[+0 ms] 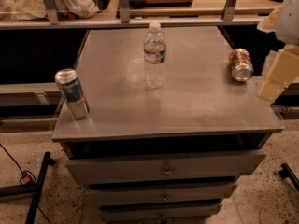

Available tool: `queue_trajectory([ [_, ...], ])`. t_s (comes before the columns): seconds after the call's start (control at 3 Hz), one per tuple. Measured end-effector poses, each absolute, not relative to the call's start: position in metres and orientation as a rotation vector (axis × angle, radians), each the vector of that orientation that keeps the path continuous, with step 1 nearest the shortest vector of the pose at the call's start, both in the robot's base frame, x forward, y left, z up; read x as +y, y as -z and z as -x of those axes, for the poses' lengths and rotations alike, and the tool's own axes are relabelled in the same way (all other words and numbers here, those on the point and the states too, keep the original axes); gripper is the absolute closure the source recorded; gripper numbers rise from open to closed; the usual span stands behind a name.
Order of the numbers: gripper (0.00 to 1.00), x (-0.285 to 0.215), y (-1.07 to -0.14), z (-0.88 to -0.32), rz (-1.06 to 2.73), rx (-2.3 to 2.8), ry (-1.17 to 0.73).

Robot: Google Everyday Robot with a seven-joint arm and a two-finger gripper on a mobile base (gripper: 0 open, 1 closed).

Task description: Move orange can near water bottle

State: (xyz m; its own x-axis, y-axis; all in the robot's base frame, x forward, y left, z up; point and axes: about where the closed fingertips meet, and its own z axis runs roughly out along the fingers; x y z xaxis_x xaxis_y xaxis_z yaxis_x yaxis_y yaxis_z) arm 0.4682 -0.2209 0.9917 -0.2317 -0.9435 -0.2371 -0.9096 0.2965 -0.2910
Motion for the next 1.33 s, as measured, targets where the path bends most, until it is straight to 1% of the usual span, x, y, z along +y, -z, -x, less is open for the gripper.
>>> queue_trajectory([
  [0.67, 0.0, -0.269, -1.006, -0.565, 1.456, 2.234, 0.1],
  [1.0, 0.0, -0.294, -1.002, -0.612, 1.264, 2.277, 0.039],
  [1.33, 0.0, -0.307, -0.988, -0.651, 1.054, 2.32, -0.022],
])
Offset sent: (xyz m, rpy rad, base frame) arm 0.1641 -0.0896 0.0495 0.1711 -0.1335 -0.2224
